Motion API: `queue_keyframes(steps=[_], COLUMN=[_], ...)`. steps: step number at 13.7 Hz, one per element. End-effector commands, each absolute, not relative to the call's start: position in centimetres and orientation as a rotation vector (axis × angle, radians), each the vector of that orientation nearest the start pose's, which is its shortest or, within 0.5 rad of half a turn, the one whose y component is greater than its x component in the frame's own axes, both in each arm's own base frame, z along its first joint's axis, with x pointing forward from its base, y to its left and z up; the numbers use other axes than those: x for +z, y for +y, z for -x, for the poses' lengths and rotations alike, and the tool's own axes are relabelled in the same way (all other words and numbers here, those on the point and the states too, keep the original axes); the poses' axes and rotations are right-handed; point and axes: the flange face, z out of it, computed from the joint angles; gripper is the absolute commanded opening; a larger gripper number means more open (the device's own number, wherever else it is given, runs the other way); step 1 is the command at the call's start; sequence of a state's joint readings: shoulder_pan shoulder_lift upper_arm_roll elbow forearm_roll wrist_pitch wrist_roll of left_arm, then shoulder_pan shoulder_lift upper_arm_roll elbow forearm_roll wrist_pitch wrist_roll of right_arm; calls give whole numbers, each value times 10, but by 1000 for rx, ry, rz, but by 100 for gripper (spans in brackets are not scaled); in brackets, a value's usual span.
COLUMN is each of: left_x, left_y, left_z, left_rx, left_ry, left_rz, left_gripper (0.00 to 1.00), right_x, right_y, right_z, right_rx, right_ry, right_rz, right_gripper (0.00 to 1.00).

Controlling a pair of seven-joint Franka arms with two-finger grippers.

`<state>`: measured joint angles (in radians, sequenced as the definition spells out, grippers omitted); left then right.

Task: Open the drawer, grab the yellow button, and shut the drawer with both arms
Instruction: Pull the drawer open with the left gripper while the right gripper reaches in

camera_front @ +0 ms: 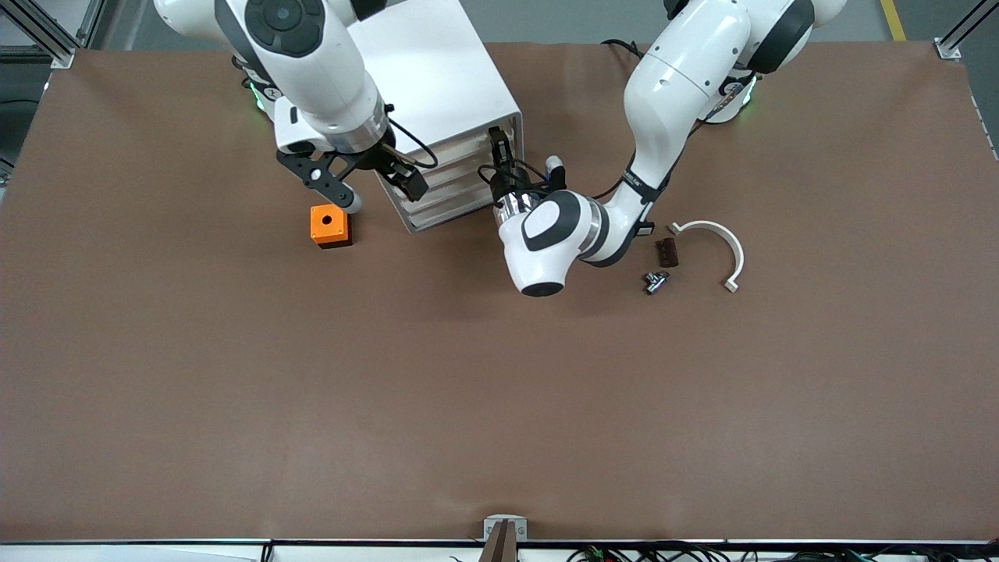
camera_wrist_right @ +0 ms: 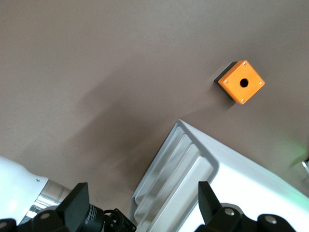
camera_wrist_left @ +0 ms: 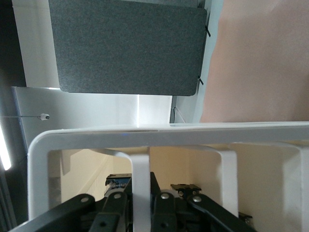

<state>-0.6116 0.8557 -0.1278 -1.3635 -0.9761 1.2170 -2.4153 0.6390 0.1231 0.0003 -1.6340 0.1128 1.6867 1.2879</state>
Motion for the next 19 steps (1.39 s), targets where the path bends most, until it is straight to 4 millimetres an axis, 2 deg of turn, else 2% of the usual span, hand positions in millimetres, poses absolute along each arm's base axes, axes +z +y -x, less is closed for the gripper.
queue_keyframes(steps=[1,5,9,13,17,18,19], left_x=[234,233,235,235,235,235,235], left_y=[-482,-456,-422,-397,-386,-387,-385], left_z=[-446,-477,-512,-537,-545,-544,-545], left_rx=[1329,1388,1472,1513,1524,1523,1523], left_ry=[-1552,-1601,-1664,-1728,-1745,-1746,-1748], left_rz=[1076,1029,972,946,934,935,933], left_gripper=[9,11,12,15,18,22,32], right_x=[527,518,517,495,471,466,462], right_y=[373,387,412,445,481,486,489], right_z=[-460,-454,-440,-428,-409,-406,-405], right_rx=[216,232,206,195,177,173,172], right_ry=[1088,1120,1133,1183,1235,1246,1267], right_rz=[2911,2851,2819,2790,2776,2773,2765], right_gripper=[100,100,100,100,100,100,100])
